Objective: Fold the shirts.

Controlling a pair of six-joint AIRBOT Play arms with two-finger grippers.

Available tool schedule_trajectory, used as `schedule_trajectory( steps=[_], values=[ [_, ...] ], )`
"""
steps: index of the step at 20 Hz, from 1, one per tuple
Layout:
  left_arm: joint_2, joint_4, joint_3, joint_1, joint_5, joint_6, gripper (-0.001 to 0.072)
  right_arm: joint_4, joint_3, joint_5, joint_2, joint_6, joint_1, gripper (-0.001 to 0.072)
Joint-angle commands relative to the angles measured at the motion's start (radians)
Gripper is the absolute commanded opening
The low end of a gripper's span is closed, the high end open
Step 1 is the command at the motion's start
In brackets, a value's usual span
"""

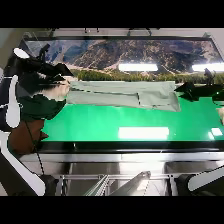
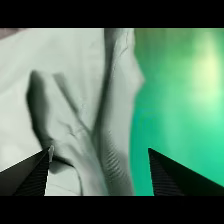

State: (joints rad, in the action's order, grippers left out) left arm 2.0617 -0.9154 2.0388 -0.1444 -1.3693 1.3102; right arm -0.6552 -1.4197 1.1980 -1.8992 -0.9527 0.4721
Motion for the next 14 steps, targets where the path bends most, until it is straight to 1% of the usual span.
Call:
schedule_trajectory(
  steps=[1, 3, 4, 5, 6, 8, 10, 11, 14],
  values=[
    [-0.05, 0.002, 0.008, -0.006, -0.073, 0.008, 0.0001, 0.032, -0.006, 0.068, -0.05, -0.031, -0.055, 0.0676],
    [-0.076, 0.008, 0.008, 0.004, -0.093, 0.016, 0.0, 0.143, -0.006, 0.076, -0.071, -0.005, -0.097, 0.0671],
    [-0.088, 0.022, 0.008, 0.014, -0.102, 0.016, 0.0, 0.187, -0.006, 0.076, -0.078, 0.006, -0.114, 0.0563],
    [-0.098, 0.035, 0.008, 0.032, -0.114, 0.016, 0.0, 0.217, -0.007, 0.076, -0.083, 0.007, -0.128, 0.0247],
    [-0.104, 0.036, 0.008, 0.055, -0.129, 0.016, 0.0, 0.235, -0.007, 0.076, -0.084, 0.006, -0.135, 0.0008],
    [-0.104, 0.038, -0.008, 0.124, -0.152, 0.016, 0.0, 0.238, -0.014, 0.113, -0.079, 0.01, -0.13, 0.0014],
    [-0.106, 0.048, -0.076, 0.228, -0.112, 0.016, 0.0, 0.238, -0.023, 0.19, -0.056, 0.005, -0.093, 0.0014],
    [-0.105, 0.041, -0.117, 0.285, -0.061, 0.016, 0.0, 0.238, -0.024, 0.226, -0.037, -0.003, -0.067, 0.0013],
    [-0.042, 0.047, -0.187, 0.465, 0.169, 0.016, 0.0003, 0.238, -0.035, 0.358, 0.033, -0.032, 0.04, 0.0014]
  ],
)
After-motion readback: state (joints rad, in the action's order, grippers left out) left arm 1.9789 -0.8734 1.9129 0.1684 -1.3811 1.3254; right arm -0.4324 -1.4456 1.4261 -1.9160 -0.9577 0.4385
